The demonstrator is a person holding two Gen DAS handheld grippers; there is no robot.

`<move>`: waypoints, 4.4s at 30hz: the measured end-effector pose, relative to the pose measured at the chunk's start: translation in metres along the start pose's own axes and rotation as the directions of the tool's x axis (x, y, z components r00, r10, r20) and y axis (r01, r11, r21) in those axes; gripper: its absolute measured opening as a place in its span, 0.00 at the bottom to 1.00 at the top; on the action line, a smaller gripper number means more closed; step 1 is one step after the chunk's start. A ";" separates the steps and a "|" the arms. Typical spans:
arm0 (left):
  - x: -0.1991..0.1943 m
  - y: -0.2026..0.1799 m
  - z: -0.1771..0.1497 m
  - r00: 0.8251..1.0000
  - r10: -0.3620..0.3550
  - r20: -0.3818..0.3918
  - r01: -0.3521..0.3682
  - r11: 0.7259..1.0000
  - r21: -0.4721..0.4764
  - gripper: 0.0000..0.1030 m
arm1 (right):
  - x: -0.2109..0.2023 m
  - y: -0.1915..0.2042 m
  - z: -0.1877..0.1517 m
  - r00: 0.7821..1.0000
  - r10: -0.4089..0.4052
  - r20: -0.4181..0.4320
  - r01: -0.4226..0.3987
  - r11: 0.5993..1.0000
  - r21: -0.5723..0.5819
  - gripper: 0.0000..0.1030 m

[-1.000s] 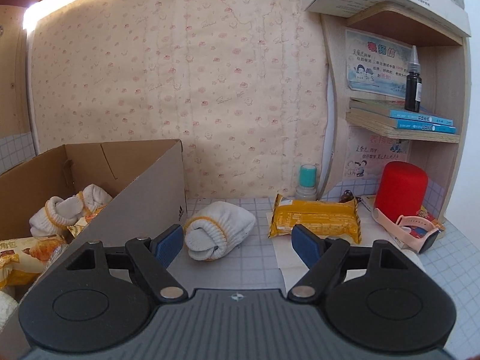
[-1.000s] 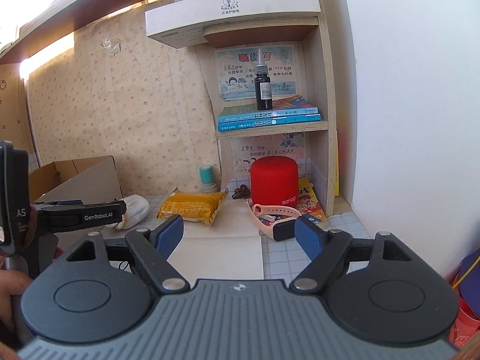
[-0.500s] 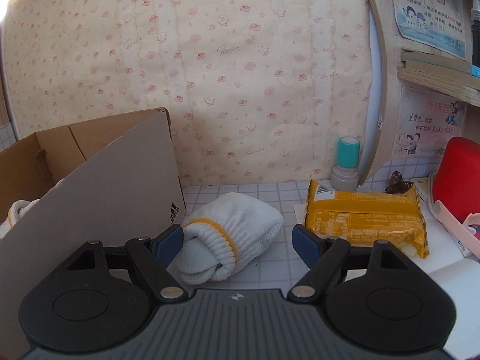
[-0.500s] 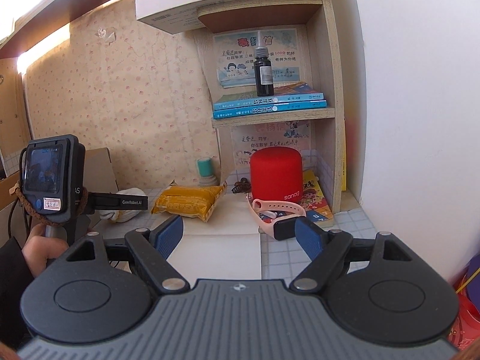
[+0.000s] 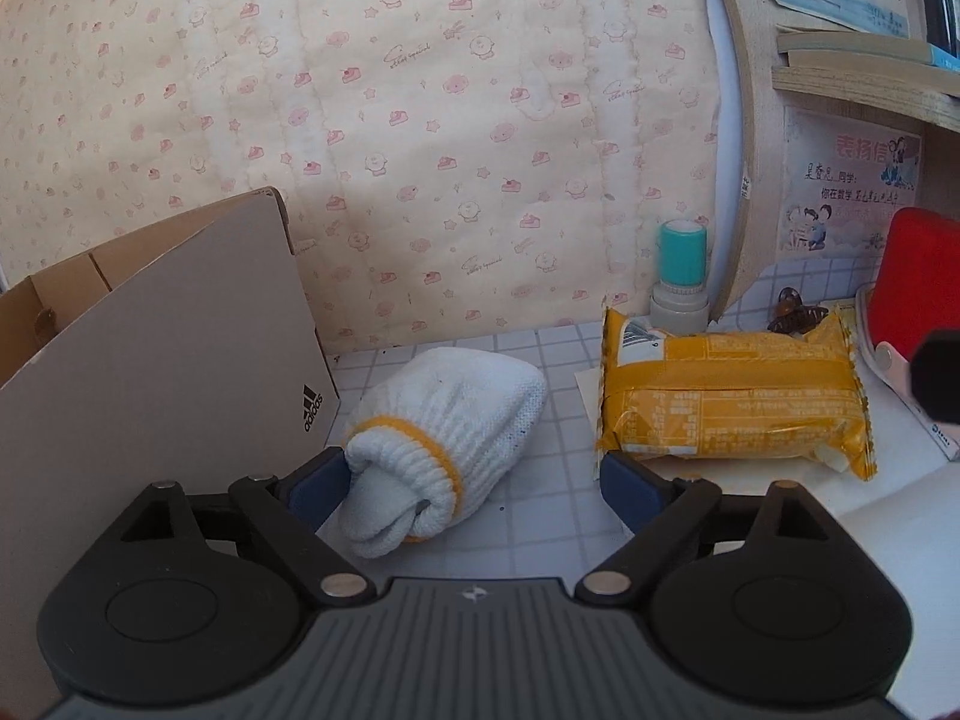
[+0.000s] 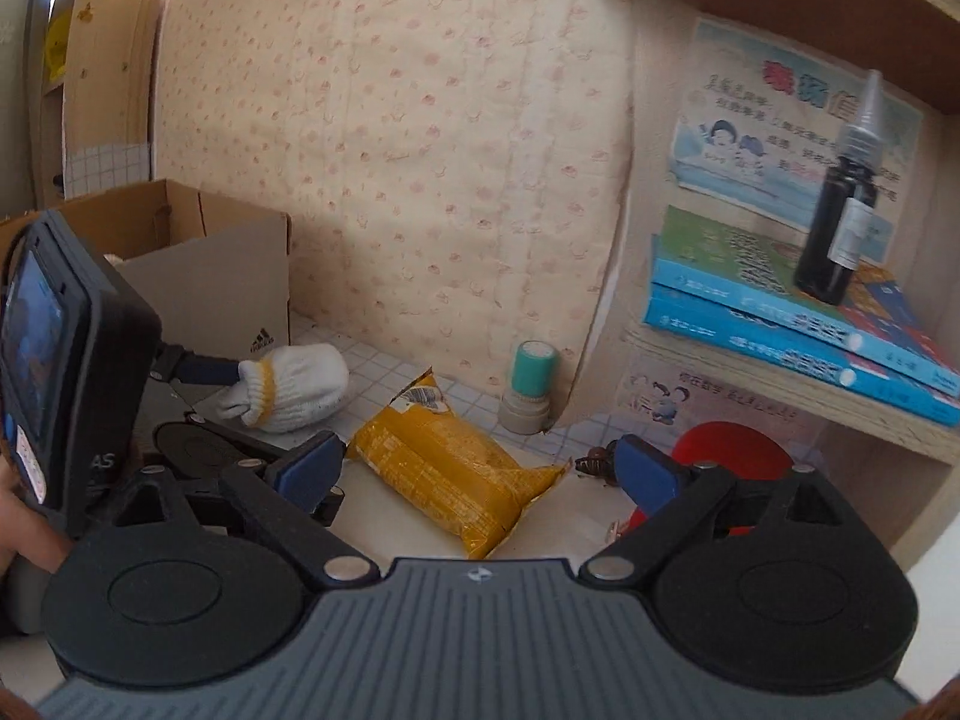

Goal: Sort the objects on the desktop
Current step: 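Grasp the last white glove with the left tool while the right tool grasps the yellow package, then carry the held glove and yellow package up and over the shoebox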

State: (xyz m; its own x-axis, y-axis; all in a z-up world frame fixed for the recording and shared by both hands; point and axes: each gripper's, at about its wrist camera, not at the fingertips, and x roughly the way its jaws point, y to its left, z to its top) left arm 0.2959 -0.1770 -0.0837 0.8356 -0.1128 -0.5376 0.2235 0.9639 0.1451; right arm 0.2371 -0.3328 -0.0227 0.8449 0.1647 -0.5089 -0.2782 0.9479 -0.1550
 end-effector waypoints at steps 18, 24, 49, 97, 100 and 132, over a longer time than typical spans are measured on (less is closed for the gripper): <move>0.006 0.017 0.005 0.999 0.014 -0.047 -0.018 0.996 -0.092 0.40 | 0.112 0.001 0.008 0.952 0.085 -0.294 -0.105 0.993 -0.051 0.57; 0.005 0.012 0.003 0.999 0.010 -0.047 -0.014 0.996 -0.088 0.31 | 0.098 0.000 0.002 0.959 0.108 -0.260 -0.105 0.994 0.026 0.53; -0.046 -0.005 -0.029 0.997 -0.059 -0.041 0.058 0.998 -0.037 0.28 | -0.002 0.009 -0.045 0.990 -0.013 -0.141 0.038 0.984 0.172 0.53; -0.135 0.002 -0.014 0.988 -0.059 0.145 0.064 0.998 -0.030 0.33 | -0.099 0.043 -0.044 0.996 -0.091 0.011 0.084 0.954 0.288 0.53; -0.156 0.009 -0.011 0.984 -0.036 0.172 0.046 0.998 -0.050 0.33 | -0.113 0.050 -0.036 0.994 -0.100 0.037 0.085 0.953 0.291 0.53; -0.271 0.151 -0.046 0.942 0.212 0.262 -0.140 0.953 -0.269 0.33 | -0.150 0.217 0.046 0.983 0.000 0.184 -0.032 0.985 0.170 0.53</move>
State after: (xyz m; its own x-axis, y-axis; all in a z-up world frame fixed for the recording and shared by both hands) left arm 0.0798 0.0099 0.0456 0.9654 0.0348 -0.2583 -0.0386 0.9992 -0.0097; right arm 0.0709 -0.1394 0.0592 0.9145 0.2123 -0.3445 -0.2234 0.9747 0.0077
